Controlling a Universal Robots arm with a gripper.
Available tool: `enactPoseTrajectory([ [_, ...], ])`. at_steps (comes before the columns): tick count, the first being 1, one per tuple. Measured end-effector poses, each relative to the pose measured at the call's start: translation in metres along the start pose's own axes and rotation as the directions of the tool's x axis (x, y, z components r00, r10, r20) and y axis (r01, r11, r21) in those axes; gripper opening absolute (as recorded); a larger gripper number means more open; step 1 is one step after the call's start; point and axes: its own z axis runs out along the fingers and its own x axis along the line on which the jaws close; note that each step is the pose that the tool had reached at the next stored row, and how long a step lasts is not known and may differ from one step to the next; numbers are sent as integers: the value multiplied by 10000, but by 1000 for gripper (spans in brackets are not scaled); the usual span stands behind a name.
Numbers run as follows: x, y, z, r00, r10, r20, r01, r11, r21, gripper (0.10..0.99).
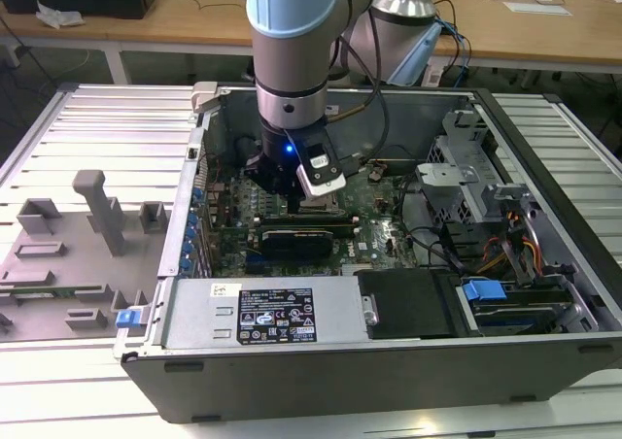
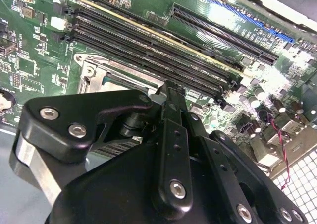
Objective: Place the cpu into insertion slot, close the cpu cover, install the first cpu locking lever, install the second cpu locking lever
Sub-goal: 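Install the second cpu locking lever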
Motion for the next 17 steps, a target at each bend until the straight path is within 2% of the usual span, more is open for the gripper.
enactPoseTrajectory([
  [3,0,0,0,10000,0,0,0,10000,-1,106],
  [6,0,-2,1,10000,5,-15,-5,9999,-139,106],
  [9,1,-13,10,10000,7,-20,-7,9999,-168,106],
  [11,5,-38,15,10000,12,-36,-14,9995,-303,106],
  [12,7,-60,16,10000,18,-50,-20,9989,-462,106],
  [14,8,-80,17,10000,23,-61,-27,9983,-591,106],
  [16,13,-129,29,10000,32,-88,-39,9965,-837,106],
  [17,17,-136,36,10000,35,-94,-43,9961,-881,106],
])
